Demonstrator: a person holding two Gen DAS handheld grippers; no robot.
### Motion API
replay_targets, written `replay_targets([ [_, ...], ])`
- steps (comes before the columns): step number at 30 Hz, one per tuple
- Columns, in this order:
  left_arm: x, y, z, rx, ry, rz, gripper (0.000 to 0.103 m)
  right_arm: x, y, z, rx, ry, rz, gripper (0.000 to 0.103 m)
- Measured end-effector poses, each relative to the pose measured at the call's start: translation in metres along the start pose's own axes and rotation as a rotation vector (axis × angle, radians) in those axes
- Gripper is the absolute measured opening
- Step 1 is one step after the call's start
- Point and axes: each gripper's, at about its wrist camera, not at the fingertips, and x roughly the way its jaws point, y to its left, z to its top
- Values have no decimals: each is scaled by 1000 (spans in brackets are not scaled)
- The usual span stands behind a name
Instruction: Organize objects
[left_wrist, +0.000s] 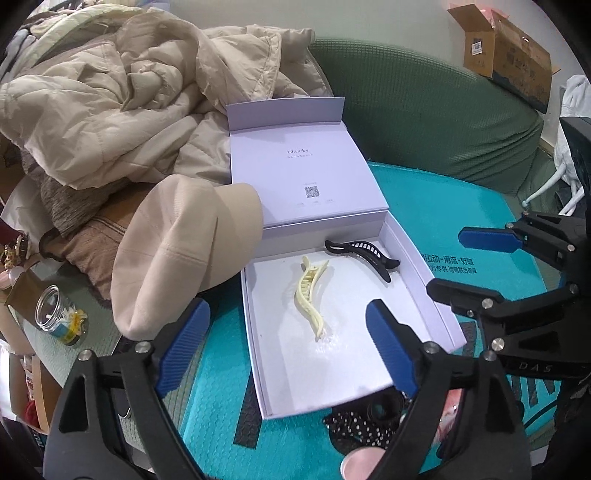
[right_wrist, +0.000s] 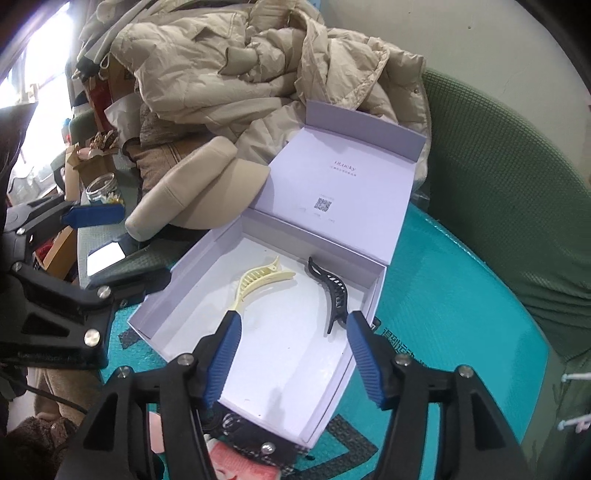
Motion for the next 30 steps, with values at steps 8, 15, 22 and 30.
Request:
replay_targets([
  [8,-24,6,-19,-26,-15,-10,90,-19,16,-14,16,-7,-3,72],
  [15,-42,10,-35,-47,-26,8,93,-33,23,-24,22,-12,-15,72],
  [22,-55,9,-51,-45,-25,27,93,-38,32,-32,23,1,-11,73],
  [30,-59,4,-69,-33,-7,29,93,-44,43,-47,25,16,-16,73],
])
